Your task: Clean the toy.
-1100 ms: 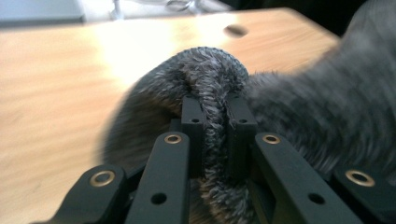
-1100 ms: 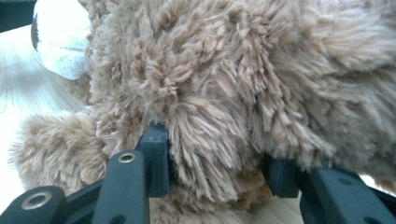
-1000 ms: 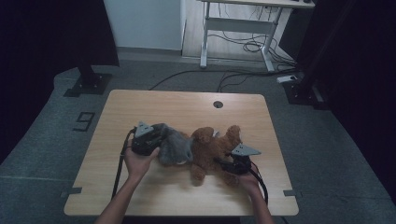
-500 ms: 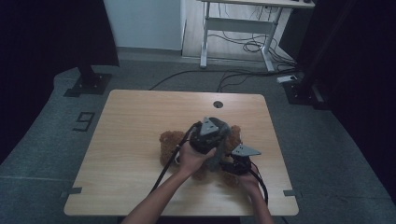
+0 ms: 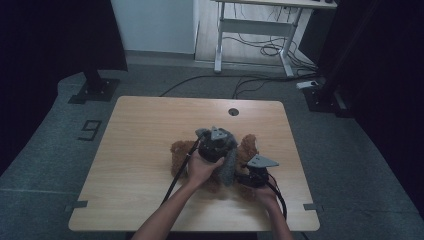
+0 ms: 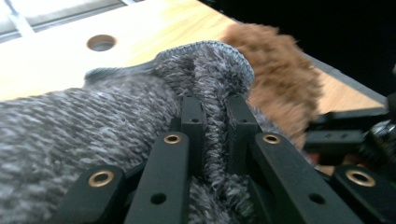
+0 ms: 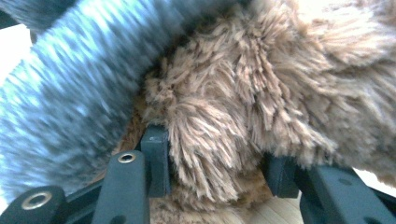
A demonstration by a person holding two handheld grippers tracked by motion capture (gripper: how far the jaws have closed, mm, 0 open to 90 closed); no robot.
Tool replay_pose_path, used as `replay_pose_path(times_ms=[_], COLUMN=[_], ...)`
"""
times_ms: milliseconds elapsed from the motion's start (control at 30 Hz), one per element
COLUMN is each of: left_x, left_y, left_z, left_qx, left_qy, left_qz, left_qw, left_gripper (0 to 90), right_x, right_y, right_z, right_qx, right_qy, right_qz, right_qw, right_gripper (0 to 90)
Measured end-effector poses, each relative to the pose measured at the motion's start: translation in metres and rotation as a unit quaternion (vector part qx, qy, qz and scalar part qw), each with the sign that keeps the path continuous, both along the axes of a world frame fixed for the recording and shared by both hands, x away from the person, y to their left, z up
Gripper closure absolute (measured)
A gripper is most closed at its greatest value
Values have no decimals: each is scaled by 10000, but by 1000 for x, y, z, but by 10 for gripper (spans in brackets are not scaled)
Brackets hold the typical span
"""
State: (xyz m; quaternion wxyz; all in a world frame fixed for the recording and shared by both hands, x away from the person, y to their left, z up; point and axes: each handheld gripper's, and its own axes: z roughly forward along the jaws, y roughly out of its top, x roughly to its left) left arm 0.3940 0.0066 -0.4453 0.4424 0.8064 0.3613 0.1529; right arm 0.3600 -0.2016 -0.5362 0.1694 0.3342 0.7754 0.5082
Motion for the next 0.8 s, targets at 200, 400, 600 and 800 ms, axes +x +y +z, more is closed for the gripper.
replay_pose_path(times_ms=[200, 400, 600, 800], left_x=[-1, -7, -10, -8], left_y=[54, 113, 160, 189], left_z=[-8, -14, -27, -66], left_qx=[475, -57, -89, -211], left_qy=[-180, -13, 186, 802], left_qz=[643, 913, 1353, 1523], left_qw=[9966, 9958, 9906, 9848], left_gripper=[809, 811, 810, 809], right_x=[1, 2, 2, 3], right_y=[-1, -1, -2, -3], right_z=[0, 0, -1, -2], right_qx=[22, 51, 98, 136], right_qy=[16, 6, 38, 81], right_qz=[-29, -17, -41, -55], right_qw=[10000, 10000, 9999, 9999], right_gripper=[516, 517, 517, 518])
